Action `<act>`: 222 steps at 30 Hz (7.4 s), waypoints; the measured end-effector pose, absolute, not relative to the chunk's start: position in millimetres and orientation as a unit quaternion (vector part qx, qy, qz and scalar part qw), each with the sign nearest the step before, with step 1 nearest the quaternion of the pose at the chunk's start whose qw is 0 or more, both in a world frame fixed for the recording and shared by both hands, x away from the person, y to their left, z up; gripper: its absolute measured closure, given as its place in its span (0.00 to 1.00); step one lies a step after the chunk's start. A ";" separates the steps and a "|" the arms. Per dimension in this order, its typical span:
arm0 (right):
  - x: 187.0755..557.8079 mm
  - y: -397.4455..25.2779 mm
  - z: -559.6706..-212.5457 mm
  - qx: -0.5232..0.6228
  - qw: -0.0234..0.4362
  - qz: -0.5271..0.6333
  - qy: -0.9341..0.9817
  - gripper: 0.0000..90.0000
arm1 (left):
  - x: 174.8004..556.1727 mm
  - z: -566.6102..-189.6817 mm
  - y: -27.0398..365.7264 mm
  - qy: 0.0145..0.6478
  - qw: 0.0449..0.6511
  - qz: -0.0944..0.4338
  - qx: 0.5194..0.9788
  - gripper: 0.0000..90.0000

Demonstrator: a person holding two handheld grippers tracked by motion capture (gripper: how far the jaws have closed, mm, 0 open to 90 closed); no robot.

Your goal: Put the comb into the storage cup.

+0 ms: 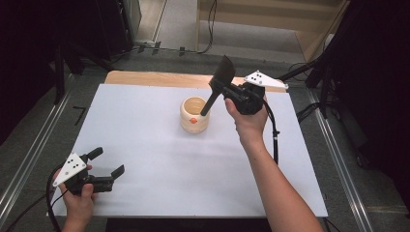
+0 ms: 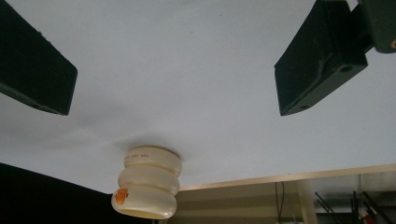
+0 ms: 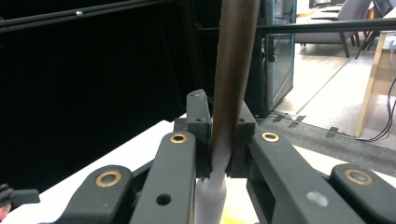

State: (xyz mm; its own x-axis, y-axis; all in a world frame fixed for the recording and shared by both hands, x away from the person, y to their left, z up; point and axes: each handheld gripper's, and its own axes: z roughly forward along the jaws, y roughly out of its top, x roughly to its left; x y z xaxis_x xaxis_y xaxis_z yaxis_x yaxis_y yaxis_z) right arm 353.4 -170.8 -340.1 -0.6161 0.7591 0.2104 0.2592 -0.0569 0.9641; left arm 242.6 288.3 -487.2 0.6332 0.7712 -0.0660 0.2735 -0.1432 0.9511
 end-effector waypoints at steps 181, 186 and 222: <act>354.6 -192.8 -424.2 0.412 0.214 0.552 0.693 0.00 | 243.7 -488.3 285.2 0.354 0.536 0.231 0.731 0.00; 348.2 -198.9 -425.6 0.414 0.212 0.553 0.691 0.00 | 243.6 -488.4 284.9 0.354 0.536 0.231 0.731 0.00; 306.5 -249.0 -446.3 0.427 0.231 0.552 0.678 0.00 | 243.1 -488.7 283.6 0.356 0.532 0.233 0.732 0.00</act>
